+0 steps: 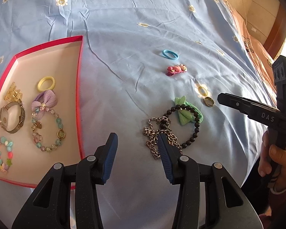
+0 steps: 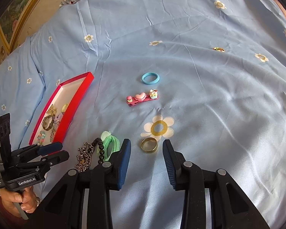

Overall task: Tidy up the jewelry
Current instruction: 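Withdraw both open tools from the box and move toward the chain necklace, then grasp the silver chain necklace with the left tool while the right tool grasps the gold ring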

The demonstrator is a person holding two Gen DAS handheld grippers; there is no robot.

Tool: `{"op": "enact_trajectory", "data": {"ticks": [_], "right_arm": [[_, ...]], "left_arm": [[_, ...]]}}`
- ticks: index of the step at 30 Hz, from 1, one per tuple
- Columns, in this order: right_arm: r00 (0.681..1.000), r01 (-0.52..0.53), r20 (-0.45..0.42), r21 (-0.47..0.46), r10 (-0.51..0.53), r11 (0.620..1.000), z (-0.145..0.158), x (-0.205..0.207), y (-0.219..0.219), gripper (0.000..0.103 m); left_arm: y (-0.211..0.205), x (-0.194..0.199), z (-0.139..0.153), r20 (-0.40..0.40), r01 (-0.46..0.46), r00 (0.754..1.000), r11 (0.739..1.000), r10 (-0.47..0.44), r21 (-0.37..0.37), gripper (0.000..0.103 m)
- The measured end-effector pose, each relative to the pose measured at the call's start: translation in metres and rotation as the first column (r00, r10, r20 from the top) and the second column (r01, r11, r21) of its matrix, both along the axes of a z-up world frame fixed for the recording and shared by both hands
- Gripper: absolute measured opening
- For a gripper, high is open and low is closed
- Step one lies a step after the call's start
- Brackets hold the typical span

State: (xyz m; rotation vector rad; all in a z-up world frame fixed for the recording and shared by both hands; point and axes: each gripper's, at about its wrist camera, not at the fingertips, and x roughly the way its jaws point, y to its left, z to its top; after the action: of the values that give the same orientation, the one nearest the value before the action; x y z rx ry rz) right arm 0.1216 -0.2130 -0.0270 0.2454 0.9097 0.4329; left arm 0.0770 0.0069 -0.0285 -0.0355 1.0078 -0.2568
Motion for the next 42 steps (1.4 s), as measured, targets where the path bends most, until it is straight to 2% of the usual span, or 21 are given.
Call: {"op": "enact_trajectory", "data": {"ticks": [2, 9, 16, 20, 22, 25, 27, 32, 34, 36, 42], "right_arm": [[1.0, -0.001, -0.003, -0.009, 0.001, 1.0, -0.002, 0.002, -0.001, 0.04], [1.0, -0.008, -0.016, -0.037, 0.007, 0.999, -0.01, 0.01, -0.001, 0.04], [1.0, -0.02, -0.012, -0.069, 0.019, 0.997, -0.014, 0.016, 0.004, 0.04], [0.999, -0.033, -0.003, -0.102, 0.033, 0.994, -0.016, 0.02, 0.011, 0.04], [0.999, -0.038, 0.007, -0.123, 0.039, 0.992, -0.018, 0.022, 0.015, 0.04], [0.999, -0.045, 0.019, -0.155, 0.048, 0.987, -0.02, 0.024, 0.021, 0.04], [0.998, -0.049, 0.021, -0.164, 0.053, 0.985, -0.019, 0.022, 0.023, 0.04], [0.995, -0.088, 0.027, -0.187, 0.095, 0.978, -0.017, 0.011, 0.03, 0.04], [0.994, -0.089, 0.036, -0.215, 0.099, 0.973, -0.019, 0.01, 0.033, 0.037], [0.994, -0.082, 0.046, -0.233, 0.095, 0.969, -0.02, 0.01, 0.035, 0.023], [0.994, -0.076, 0.063, -0.187, 0.089, 0.979, -0.011, 0.006, 0.031, 0.023]], "left_arm": [[-0.002, 0.002, -0.002, -0.006, 0.01, 1.0, 1.0, -0.01, 0.004, 0.042], [-0.01, 0.015, -0.016, -0.033, 0.045, 0.998, 0.999, -0.044, 0.007, 0.042], [-0.021, 0.021, -0.021, -0.025, 0.087, 0.996, 0.995, -0.086, 0.049, 0.039], [-0.025, 0.019, -0.023, -0.015, 0.121, 0.993, 0.991, -0.12, 0.057, 0.028], [-0.027, 0.018, -0.022, -0.016, 0.141, 0.99, 0.989, -0.14, 0.046, 0.016], [-0.031, 0.018, -0.022, -0.012, 0.161, 0.987, 0.986, -0.161, 0.05, 0.009], [-0.031, 0.016, -0.021, -0.004, 0.162, 0.987, 0.985, -0.162, 0.051, 0.009], [-0.024, 0.015, -0.02, -0.005, 0.141, 0.99, 0.99, -0.141, -0.003, 0.008], [-0.022, 0.014, -0.018, -0.006, 0.132, 0.991, 0.991, -0.133, -0.03, 0.008], [-0.019, 0.012, -0.015, -0.001, 0.126, 0.992, 0.991, -0.126, -0.05, 0.008], [-0.012, 0.005, 0.01, 0.051, 0.116, 0.992, 0.99, -0.112, -0.084, 0.008]]}}
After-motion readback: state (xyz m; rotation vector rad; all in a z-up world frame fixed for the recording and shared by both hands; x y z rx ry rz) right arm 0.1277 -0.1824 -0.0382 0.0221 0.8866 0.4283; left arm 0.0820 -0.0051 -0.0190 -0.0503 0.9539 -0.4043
